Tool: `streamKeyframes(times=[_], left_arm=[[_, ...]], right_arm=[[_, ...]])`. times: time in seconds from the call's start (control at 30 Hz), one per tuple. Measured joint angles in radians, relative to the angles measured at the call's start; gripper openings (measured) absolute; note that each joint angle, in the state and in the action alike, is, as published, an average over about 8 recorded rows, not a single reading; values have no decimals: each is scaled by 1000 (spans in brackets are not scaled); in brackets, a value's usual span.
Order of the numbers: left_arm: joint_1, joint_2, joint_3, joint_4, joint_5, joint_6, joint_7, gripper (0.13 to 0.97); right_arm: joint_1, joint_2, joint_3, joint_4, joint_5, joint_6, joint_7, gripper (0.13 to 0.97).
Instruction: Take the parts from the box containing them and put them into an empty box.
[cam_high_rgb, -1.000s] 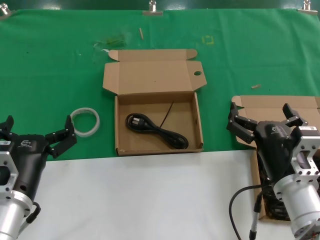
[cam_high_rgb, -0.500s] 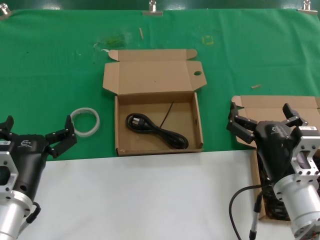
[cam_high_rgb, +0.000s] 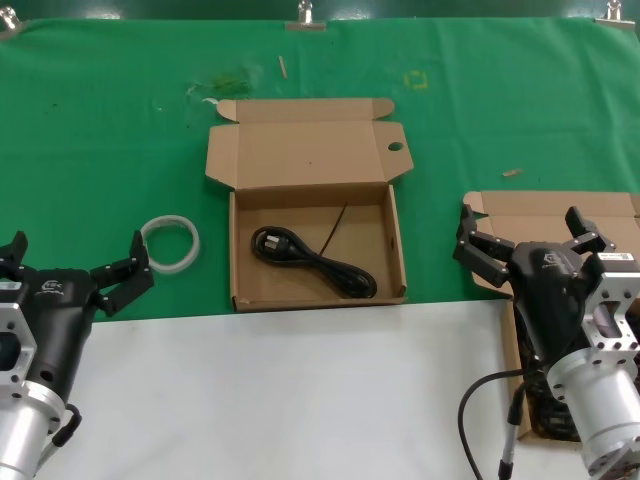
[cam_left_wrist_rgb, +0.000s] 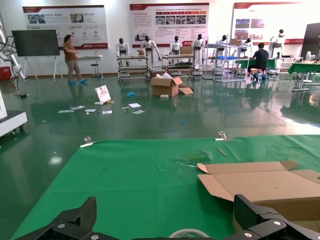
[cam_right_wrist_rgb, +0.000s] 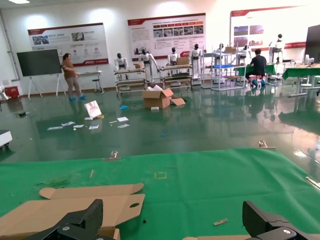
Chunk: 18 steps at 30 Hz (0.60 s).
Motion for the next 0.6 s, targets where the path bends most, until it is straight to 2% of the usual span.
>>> streamKeyframes(times=[0.6], left_arm=[[0, 0, 0, 0, 0, 0, 0, 966]], right_arm=[[0, 0, 0, 0, 0, 0, 0, 966]])
